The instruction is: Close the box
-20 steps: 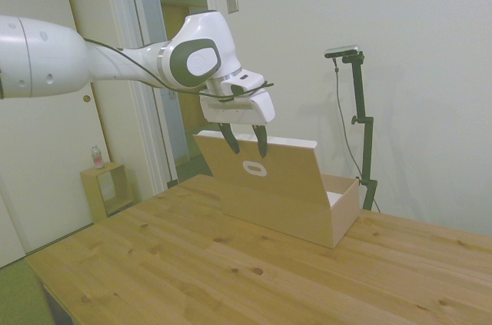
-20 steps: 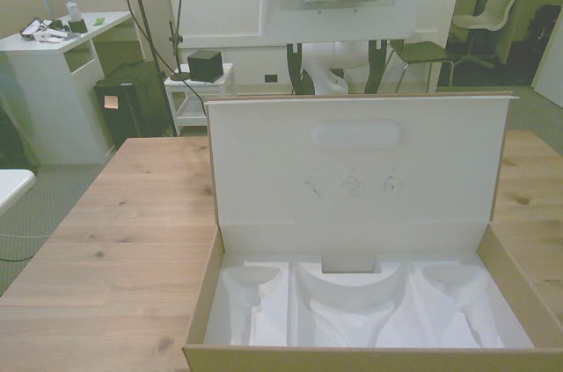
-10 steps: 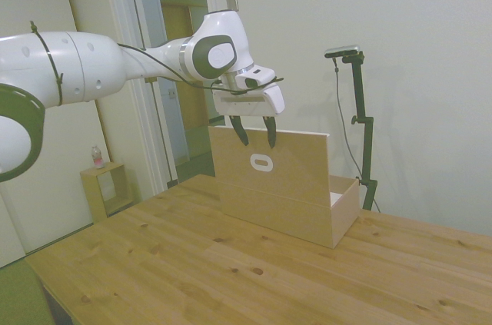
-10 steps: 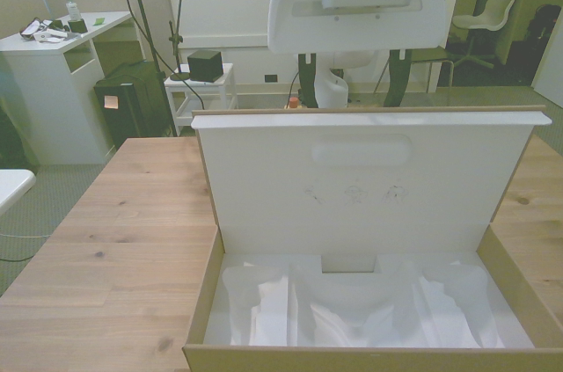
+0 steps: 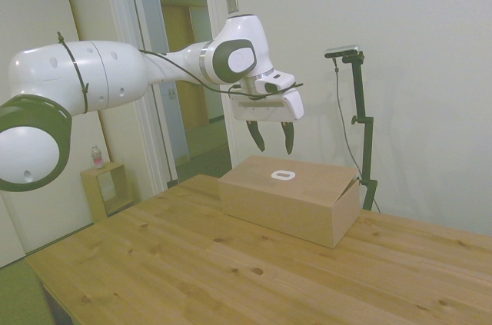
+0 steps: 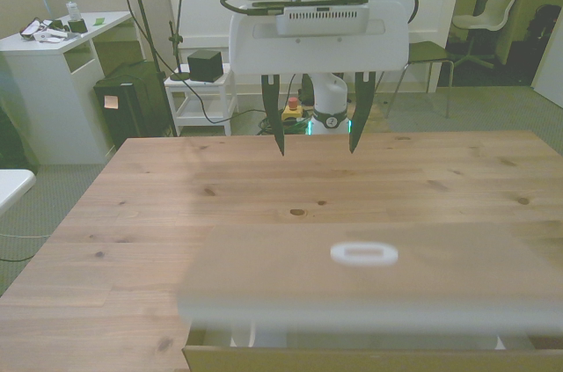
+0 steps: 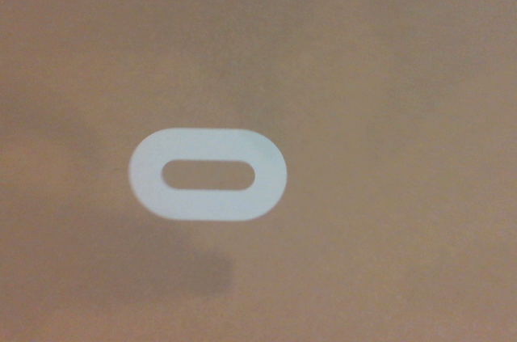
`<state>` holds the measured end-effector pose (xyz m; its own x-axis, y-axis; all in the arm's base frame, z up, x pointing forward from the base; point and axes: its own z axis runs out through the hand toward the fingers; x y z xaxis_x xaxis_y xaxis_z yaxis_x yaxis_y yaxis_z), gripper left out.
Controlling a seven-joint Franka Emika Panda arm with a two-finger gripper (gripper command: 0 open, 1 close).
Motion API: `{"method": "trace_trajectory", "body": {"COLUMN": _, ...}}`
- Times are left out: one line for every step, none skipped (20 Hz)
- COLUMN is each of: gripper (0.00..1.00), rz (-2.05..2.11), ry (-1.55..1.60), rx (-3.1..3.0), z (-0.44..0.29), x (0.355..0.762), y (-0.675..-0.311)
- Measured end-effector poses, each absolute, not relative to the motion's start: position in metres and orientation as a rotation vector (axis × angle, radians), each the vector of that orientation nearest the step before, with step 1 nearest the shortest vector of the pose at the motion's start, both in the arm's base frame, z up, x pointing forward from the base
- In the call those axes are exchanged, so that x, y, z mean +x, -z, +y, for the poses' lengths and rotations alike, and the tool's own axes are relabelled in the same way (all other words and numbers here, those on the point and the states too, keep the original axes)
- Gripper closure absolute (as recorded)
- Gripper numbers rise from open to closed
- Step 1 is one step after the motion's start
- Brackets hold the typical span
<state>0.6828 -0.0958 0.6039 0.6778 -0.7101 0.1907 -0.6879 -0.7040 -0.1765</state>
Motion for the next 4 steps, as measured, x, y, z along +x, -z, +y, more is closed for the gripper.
{"method": "trace_trajectory", "body": {"gripper": 0.00, "rz": 1.147, "ry": 0.373, "rx": -2.797, "z": -0.083, "x": 0.684, "y": -0.604}}
{"method": "trace_trajectory", "body": {"gripper": 0.00, "rz": 1.134, "ry": 0.370, "rx": -2.798, "z": -0.070, "x": 0.686, "y": -0.604}}
{"method": "trace_trajectory", "body": {"gripper": 0.00, "rz": 1.127, "ry": 0.368, "rx": -2.797, "z": -0.060, "x": 0.687, "y": -0.604}}
{"method": "trace_trajectory", "body": {"gripper": 0.00, "rz": 1.124, "ry": 0.366, "rx": -2.796, "z": -0.053, "x": 0.687, "y": -0.604}}
